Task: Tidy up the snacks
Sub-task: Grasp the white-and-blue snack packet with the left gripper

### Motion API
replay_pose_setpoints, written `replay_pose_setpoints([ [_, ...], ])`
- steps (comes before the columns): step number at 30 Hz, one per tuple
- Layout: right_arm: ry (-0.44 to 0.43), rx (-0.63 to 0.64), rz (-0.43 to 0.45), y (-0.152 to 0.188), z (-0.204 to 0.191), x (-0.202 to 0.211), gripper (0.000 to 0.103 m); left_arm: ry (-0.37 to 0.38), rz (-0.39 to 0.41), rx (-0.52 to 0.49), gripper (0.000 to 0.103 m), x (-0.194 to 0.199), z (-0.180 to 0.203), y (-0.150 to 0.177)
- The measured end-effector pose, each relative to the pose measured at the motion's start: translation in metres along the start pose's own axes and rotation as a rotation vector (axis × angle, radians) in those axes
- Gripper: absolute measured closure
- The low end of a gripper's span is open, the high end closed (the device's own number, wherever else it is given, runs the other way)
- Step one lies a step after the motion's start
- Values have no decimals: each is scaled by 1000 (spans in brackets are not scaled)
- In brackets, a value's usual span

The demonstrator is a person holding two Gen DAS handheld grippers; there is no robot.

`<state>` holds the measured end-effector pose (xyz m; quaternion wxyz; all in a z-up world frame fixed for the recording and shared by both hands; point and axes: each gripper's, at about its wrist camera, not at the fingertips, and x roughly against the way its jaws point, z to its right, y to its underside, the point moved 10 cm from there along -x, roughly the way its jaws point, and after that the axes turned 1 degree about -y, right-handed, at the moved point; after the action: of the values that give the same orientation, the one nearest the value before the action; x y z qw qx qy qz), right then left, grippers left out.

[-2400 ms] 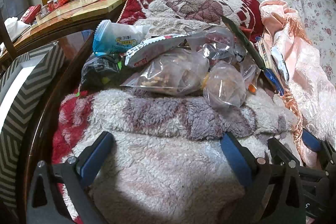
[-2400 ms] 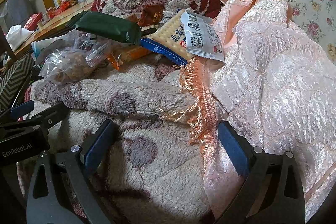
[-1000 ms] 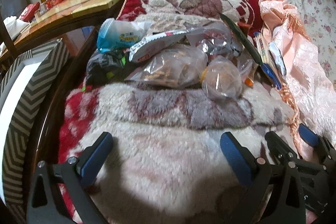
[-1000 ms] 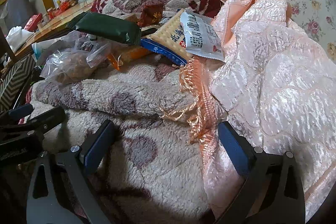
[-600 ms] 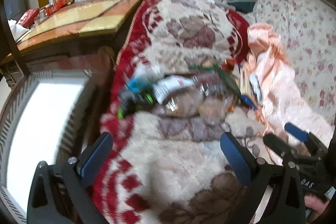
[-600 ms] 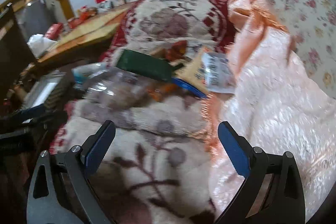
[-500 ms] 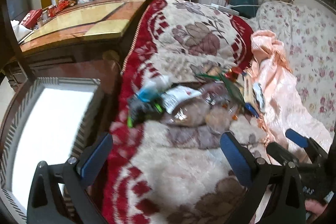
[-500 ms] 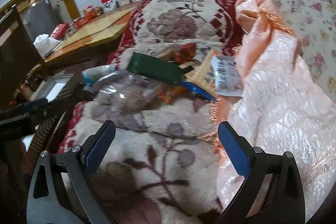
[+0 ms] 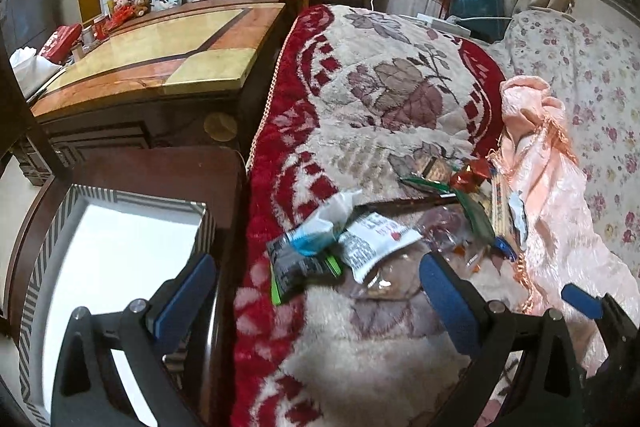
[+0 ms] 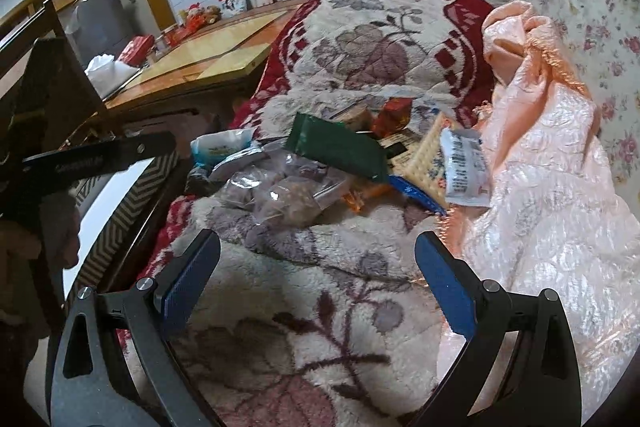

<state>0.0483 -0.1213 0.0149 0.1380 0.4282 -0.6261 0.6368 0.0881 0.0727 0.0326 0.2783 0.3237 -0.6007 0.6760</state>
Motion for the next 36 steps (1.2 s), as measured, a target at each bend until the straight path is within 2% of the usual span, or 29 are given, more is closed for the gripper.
replay_pose_setpoints([
  [9,-11,15,-19,-1,-5,-8,4,-15,-29,-31,0,-22,-6,-11],
  [21,-22,-5,-54,0,3,-22,4,-8,-143,-113,4,-67,1,-14],
  [23,-25,-6,-62,2,4,-25,4,0,-161,-141,9,-73,6,-11],
  [25,-32,-12,-67,2,4,-26,4,16,-192,-167,31,-80,13,-8],
  [26,-35,-14,-68,3,4,-27,4,26,-208,-174,37,-83,16,-6],
  [28,-47,-14,-72,3,3,-28,4,48,-236,-172,68,-89,19,-3],
  [30,-49,-9,-74,2,2,-28,4,50,-255,-156,72,-93,18,-1],
  [36,-58,2,-72,1,-2,-27,4,53,-217,-95,77,-79,9,-5],
])
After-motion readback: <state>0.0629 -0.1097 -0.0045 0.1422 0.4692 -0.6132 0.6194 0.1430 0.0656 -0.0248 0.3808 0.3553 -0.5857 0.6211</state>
